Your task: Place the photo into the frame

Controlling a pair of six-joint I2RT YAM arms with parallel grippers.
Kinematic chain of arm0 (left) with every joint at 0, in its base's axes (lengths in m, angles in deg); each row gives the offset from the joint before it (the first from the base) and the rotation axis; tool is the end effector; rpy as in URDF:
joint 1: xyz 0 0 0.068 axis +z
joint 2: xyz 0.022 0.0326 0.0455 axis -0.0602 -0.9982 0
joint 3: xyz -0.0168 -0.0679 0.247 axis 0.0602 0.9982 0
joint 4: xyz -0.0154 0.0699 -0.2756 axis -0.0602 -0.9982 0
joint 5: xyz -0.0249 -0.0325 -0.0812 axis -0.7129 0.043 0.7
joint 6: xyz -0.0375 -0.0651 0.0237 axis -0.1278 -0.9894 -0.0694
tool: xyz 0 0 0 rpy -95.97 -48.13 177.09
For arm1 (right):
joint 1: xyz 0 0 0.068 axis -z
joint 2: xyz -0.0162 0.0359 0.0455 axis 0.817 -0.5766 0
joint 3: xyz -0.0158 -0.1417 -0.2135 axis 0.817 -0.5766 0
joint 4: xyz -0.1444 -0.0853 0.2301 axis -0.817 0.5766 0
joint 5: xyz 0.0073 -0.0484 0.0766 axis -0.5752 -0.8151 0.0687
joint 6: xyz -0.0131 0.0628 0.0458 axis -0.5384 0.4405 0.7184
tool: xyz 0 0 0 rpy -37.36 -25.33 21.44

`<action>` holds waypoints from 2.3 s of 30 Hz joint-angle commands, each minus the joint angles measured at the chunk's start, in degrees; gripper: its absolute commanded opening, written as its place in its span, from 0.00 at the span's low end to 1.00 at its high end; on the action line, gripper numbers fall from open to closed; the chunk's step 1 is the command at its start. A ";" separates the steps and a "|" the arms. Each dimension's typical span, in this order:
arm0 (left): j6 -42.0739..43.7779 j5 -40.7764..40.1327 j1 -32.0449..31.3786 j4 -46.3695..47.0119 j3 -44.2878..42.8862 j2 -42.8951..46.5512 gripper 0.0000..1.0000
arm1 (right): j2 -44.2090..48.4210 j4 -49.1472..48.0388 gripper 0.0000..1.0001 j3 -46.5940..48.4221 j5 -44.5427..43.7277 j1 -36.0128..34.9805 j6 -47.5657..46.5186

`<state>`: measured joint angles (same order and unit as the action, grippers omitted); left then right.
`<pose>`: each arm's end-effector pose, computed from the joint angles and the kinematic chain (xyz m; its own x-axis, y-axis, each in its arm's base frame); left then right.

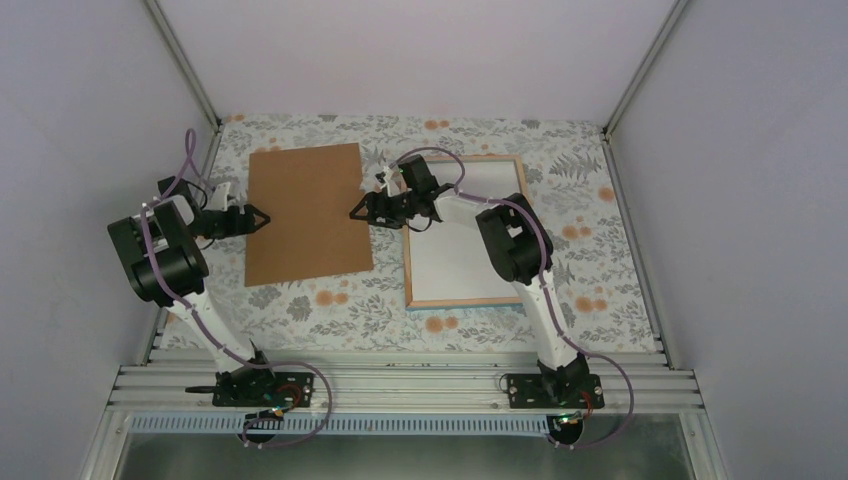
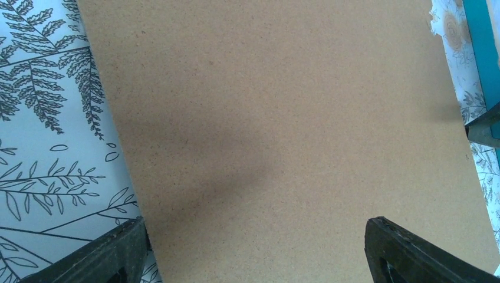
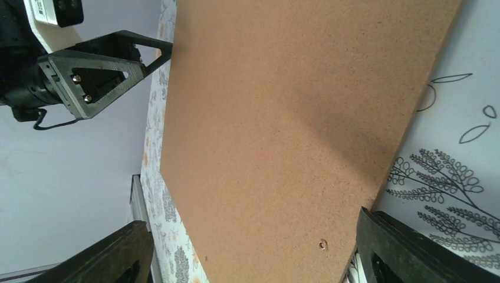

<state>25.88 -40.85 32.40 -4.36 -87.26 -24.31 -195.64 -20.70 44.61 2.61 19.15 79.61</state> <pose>0.3522 0.1416 0.0818 -0.8624 -0.1648 -0.4787 0.1319 0.8398 -0.5267 0.4016 0.3484 0.0741 -0.9427 -0.1787 -0.2817 -0.3328 0.4462 0.8308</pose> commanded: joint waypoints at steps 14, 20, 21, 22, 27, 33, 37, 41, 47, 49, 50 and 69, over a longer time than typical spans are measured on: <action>-1.34 22.41 -6.71 -7.49 -2.13 12.72 0.85 | -5.01 2.06 0.86 -3.19 2.06 -1.89 3.81; -3.19 29.22 -8.85 -8.95 -5.18 17.71 0.85 | -4.50 1.79 0.86 -3.02 2.99 -1.90 3.00; -3.77 29.40 -9.59 -8.98 -5.74 18.33 0.85 | -4.30 1.80 0.86 -3.02 3.03 -1.89 2.83; -4.23 29.60 -10.33 -9.01 -6.16 18.76 0.85 | -3.94 1.75 0.86 -3.10 3.31 -1.90 2.59; -11.84 25.18 -12.53 -5.19 -5.71 19.22 0.80 | -2.60 1.32 0.86 -3.22 3.44 -1.77 2.24; -18.89 17.44 -12.70 -3.19 -5.24 18.97 0.73 | -2.12 1.27 0.86 -3.66 3.22 -1.72 2.02; -19.41 11.51 -12.69 -3.87 -6.04 20.57 0.60 | -1.94 1.05 0.87 -3.98 3.20 -1.70 2.20; -19.13 1.52 -12.70 -5.61 -7.40 21.86 0.40 | -1.57 1.22 0.87 -3.85 2.84 -1.63 1.90; -16.06 -3.73 -12.56 -9.21 -8.21 21.98 0.25 | 1.62 1.42 0.89 -3.36 1.90 -1.11 -0.39; -15.43 -2.55 -12.35 -9.62 -8.13 22.23 0.18 | 3.54 0.96 0.90 -3.35 1.47 -0.93 -1.61; -15.32 -1.99 -12.27 -9.72 -8.01 22.41 0.15 | 4.57 0.80 0.90 -3.28 1.30 -0.74 -2.28; -24.78 36.89 -4.02 -3.83 -6.13 27.38 0.02 | 43.96 4.04 1.00 -23.30 -17.63 4.43 -54.94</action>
<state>5.55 -20.41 28.09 -12.93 -93.86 -0.40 -161.30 -17.69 27.69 -2.75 24.00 46.54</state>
